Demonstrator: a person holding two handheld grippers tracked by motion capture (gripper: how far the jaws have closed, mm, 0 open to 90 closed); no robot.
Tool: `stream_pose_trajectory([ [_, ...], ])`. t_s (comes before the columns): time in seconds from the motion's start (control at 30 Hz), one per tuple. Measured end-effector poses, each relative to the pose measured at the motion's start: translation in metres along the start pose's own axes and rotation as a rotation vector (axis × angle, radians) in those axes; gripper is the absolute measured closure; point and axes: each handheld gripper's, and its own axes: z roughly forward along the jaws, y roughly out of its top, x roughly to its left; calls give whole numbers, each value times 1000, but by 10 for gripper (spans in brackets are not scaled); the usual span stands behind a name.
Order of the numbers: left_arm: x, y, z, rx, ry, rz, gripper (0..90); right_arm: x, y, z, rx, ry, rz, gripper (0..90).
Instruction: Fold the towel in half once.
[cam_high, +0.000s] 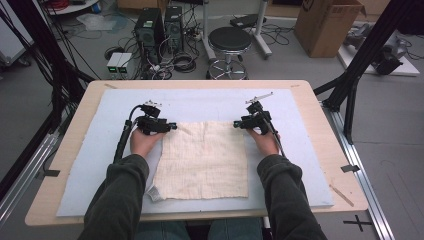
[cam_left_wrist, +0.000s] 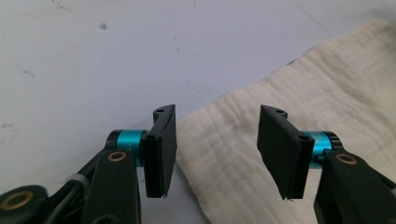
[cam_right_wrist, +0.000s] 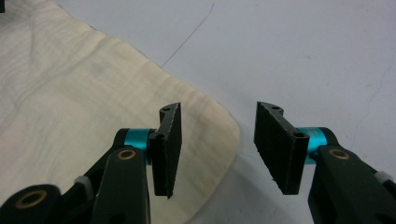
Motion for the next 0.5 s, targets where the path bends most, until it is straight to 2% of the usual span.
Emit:
stream_pose_trajectory([
  [0.2, 2, 0, -1, -14, -10, -19, 540, -4, -2, 1, 17, 2, 25, 523],
  [0.5, 4, -3, 6, 15, -4, -28, 535, -7, -3, 1, 20, -27, 22, 568],
])
